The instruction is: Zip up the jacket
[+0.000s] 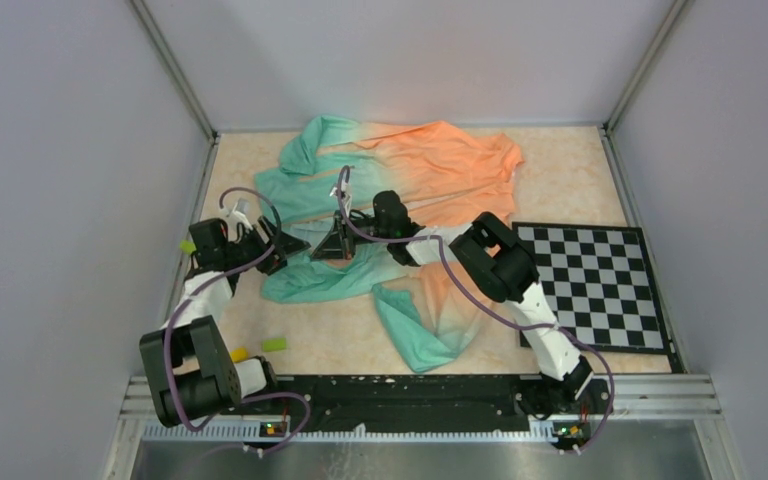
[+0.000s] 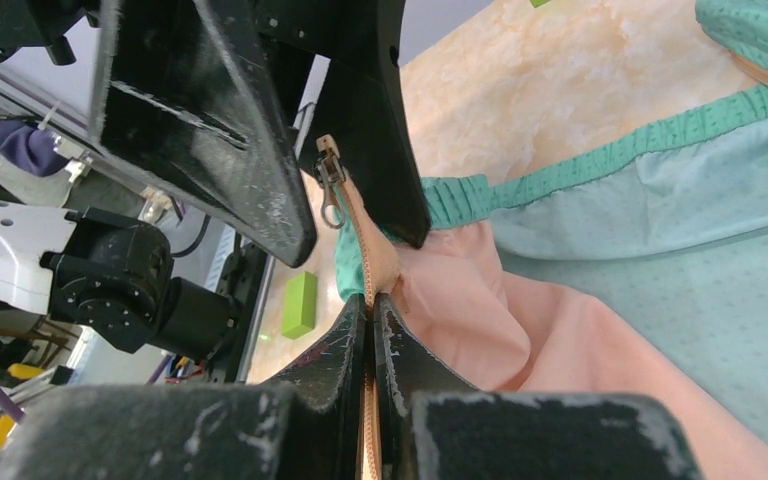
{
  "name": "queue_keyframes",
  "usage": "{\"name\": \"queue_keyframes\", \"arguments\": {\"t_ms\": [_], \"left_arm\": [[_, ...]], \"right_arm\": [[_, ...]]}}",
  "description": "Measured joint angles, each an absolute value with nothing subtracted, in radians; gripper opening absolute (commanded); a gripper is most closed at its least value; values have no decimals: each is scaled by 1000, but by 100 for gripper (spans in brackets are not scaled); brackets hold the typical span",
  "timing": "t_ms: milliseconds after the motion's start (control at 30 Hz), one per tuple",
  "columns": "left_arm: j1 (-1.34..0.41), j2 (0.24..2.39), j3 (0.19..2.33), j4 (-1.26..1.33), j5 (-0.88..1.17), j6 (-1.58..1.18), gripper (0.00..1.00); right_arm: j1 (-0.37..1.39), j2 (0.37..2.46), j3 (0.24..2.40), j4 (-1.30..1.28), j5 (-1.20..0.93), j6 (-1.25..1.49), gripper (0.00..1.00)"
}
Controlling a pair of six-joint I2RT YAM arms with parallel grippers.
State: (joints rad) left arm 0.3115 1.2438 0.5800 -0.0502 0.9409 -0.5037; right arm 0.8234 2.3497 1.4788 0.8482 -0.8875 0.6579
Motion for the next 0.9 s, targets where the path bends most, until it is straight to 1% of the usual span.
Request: {"name": "queue_keyframes", "arguments": {"t_ms": [33, 200, 300, 400, 433, 500, 533, 567, 633, 767, 800, 833, 867, 900], "left_arm": [[311, 1240, 580, -56, 934, -503, 71], [311, 1190, 577, -77, 894, -507, 60], [312, 1165, 568, -77, 877, -507, 58], [313, 1161, 558, -80, 870, -507, 65], [313, 1161, 555, -80, 870, -507, 72], [314, 1161, 552, -82, 870, -508, 91], [315, 1161, 551, -83, 870, -508, 93], [315, 1161, 551, -83, 869, -510, 93], [317, 1161, 550, -83, 870, -515, 88], [320, 1161, 541, -76, 872, -527, 66], [320, 1161, 538, -71, 875, -532, 62], [320, 1163, 535, -65, 878, -536, 59], [320, 1166, 533, -61, 879, -541, 59], [320, 1170, 533, -59, 883, -543, 62]], "right_arm": [[823, 2350, 1479, 848, -887, 659, 0], [823, 2350, 1479, 849, -885, 659, 0], [823, 2350, 1479, 849, -884, 665, 0], [823, 2350, 1479, 850, -883, 675, 0], [823, 2350, 1479, 852, -882, 679, 0], [823, 2350, 1479, 854, -880, 686, 0], [823, 2350, 1479, 858, -878, 693, 0], [822, 2350, 1479, 862, -875, 701, 0], [821, 2350, 1479, 873, -868, 713, 0], [817, 2350, 1479, 893, -861, 743, 0], [815, 2350, 1479, 900, -861, 751, 0], [815, 2350, 1479, 902, -860, 753, 0], [815, 2350, 1479, 904, -860, 757, 0], [815, 2350, 1479, 906, -860, 763, 0]]}}
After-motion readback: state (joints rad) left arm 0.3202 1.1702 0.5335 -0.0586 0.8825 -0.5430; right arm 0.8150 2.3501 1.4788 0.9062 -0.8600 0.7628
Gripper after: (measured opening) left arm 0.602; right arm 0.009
